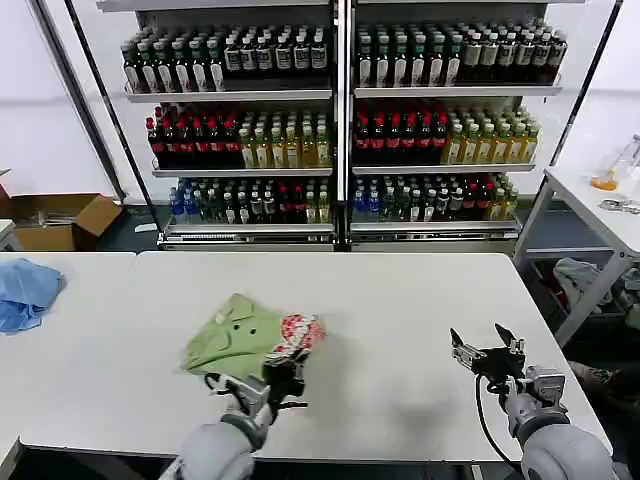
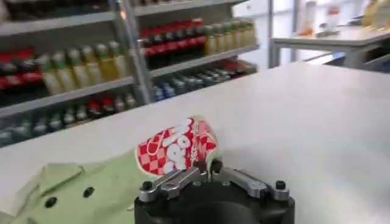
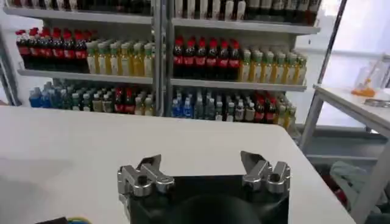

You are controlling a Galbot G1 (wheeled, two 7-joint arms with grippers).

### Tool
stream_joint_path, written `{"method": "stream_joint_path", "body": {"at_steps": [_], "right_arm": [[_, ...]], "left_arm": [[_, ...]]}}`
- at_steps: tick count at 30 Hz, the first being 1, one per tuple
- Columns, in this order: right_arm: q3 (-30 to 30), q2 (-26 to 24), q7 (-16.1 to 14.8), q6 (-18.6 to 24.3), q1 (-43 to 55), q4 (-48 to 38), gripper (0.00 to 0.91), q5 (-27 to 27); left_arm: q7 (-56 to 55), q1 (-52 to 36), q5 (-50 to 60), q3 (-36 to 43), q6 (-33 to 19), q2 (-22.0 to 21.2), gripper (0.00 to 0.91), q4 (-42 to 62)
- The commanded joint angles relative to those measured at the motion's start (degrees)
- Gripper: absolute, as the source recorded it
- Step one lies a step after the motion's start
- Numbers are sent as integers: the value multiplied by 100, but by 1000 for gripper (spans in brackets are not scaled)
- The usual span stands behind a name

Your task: Fold and organize the clothes.

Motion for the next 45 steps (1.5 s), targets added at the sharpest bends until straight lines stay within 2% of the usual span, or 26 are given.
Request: {"method": "stream_joint_path", "body": {"at_steps": [1,2,5,9,12,13,14,16,18,21,25,29,38,39,40,41,42,45], "right_arm": [[-171,-12,-5,-12,170,-29,907,27],[-201,-12,-8,-12,189,-34,907,28],[-361,18,-20,-14,272,-64,907,29],[-620,49,-14,45,403,-145,907,83],[-870,66,-24,404,531,-194,907,132],[-997,82,56,624,582,-200,907,160],[-1101,104,152,655,649,-202,907,159],[-1310,185,156,644,809,-218,907,232],[-1531,326,178,596,980,-256,907,744],[-1975,570,154,460,1244,-499,907,906],[-2447,920,239,436,1701,-1002,907,1309],[-2684,1334,494,348,2208,-1652,907,1733],[-2953,1963,761,172,2829,-2717,907,2102],[-2963,1982,763,175,2845,-2732,816,2104],[-2981,2039,816,195,2896,-2820,574,2124],[-2985,2095,931,190,2953,-2899,50,2192],[-2982,2117,969,185,2988,-2939,0,2228],[-2978,2145,1053,195,3076,-3087,0,2239]], "left_arm": [[-615,-1532,-375,1070,-241,-1264,312,1276],[-644,-1626,-417,1045,-364,-1348,907,1438],[-655,-1740,-376,995,-777,-1463,907,1629],[-623,-1472,-448,1034,-1111,-1242,907,1141],[-599,-1055,-580,843,-1329,-981,907,624],[-601,-915,-610,683,-1402,-915,907,478],[-601,-740,-640,501,-1466,-841,907,309],[-599,-421,-773,-24,-1541,-723,907,35],[-619,-119,-986,-623,-1569,-565,907,-241],[-666,217,-923,-1194,-1755,-315,907,-345],[-680,608,-917,-1819,-1832,-203,907,-371],[-693,924,-880,-2132,-1885,-208,907,-399],[-692,1163,-848,-2360,-1951,-253,907,-418],[-693,1167,-848,-2366,-1951,-255,907,-417],[-693,1175,-853,-2372,-1951,-255,907,-424],[-693,1187,-856,-2379,-1952,-256,907,-430],[-694,1189,-857,-2381,-1953,-256,907,-433],[-694,1202,-862,-2387,-1951,-249,907,-436]]}}
